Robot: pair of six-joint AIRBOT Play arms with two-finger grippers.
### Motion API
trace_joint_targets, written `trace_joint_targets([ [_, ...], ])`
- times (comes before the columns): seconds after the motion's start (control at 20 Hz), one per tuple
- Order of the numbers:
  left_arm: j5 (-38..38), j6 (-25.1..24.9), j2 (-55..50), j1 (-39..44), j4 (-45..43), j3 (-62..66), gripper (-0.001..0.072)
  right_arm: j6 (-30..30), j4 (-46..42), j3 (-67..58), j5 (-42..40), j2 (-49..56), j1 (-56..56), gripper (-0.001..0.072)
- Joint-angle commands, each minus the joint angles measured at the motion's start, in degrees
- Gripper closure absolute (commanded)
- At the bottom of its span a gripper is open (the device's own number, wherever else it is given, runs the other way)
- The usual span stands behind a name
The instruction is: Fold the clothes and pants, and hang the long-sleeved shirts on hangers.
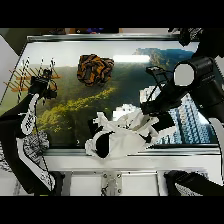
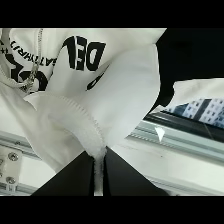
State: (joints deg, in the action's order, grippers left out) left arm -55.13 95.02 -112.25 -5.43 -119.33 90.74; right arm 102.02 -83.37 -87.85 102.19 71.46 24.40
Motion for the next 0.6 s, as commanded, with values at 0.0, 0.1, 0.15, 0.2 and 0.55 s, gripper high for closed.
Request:
trace_joint_targets([
  [0.0,-0.79,0.79,0.04,-0.04,0.33,0.07,0.0486,0.00,0.00,0.02,0.04,0.02,0.02,0.0688],
  [0.1,-1.29,0.83,0.04,-0.04,0.37,0.07,0.0691,0.00,0.00,0.02,0.07,0.02,0.02,0.0688],
  [0.15,-1.40,0.83,0.04,-0.04,0.31,0.07,0.0691,0.00,0.00,0.02,0.09,0.02,0.02,0.0688],
  [0.2,-1.49,0.83,0.04,-0.04,0.33,0.07,0.0691,0.00,0.00,0.02,0.09,0.02,0.02,0.0688],
  [0.55,-3.61,0.83,2.71,0.52,0.44,0.07,0.0692,0.02,0.00,0.02,0.07,0.02,0.02,0.0687],
])
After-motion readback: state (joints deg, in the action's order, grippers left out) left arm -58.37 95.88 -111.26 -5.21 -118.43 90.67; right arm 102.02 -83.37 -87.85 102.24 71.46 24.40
